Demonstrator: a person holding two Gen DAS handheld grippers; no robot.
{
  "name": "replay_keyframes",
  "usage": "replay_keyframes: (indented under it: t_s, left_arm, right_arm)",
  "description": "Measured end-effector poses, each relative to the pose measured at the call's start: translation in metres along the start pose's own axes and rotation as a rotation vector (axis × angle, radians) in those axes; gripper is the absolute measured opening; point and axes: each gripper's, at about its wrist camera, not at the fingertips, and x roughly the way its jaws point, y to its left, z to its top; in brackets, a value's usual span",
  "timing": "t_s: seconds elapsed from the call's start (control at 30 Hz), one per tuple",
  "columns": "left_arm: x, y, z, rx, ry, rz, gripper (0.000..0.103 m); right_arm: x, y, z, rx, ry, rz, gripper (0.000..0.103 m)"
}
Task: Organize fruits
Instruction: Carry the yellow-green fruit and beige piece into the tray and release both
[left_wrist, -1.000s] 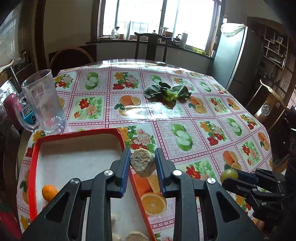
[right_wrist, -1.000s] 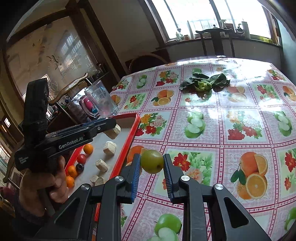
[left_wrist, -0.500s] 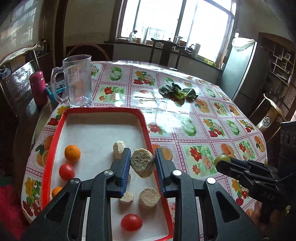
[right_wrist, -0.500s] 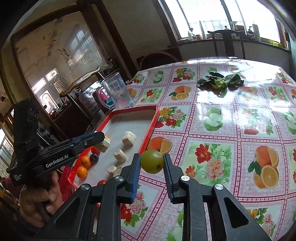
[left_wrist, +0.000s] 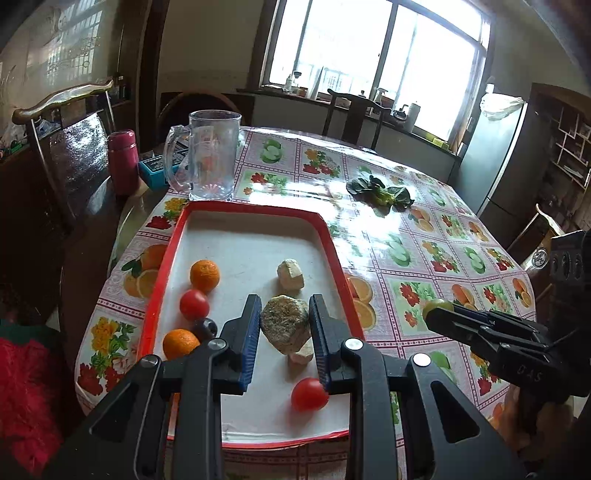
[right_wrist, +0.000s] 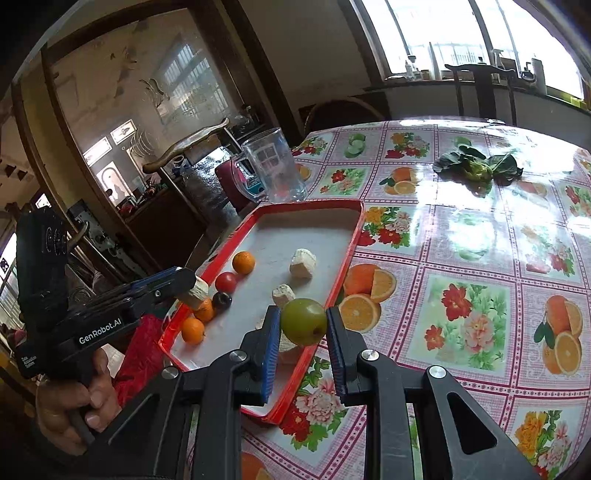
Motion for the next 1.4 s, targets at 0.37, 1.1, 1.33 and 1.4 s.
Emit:
replay_keyframes:
  t_s: [0.37, 1.1, 1.33, 1.4]
  left_arm:
    - [-0.008, 0.033, -0.019, -0.06, 0.019, 0.031, 0.024]
    - [0.038, 0.026, -0.045, -0.066, 0.142, -0.009, 0.023]
    - [0.043, 0.025, -0.046, -0.065, 0.149, -0.007, 0.023]
    - [0.044, 0.026, -0.046, -0.07, 0.157, -0.01, 0.023]
  right_arm:
    - [0.027, 0.024, 0.001, -0.046, 0.043, 0.024, 0.025]
    - [0.115, 0.018, 0.006, -0.066, 0.188, -0.031, 0.025]
    - [0.119, 0.017, 0.007, -0.066, 0.189, -0.015, 0.027]
    - [0.119, 0.016, 0.007, -0.057, 0.187, -0.006, 0.027]
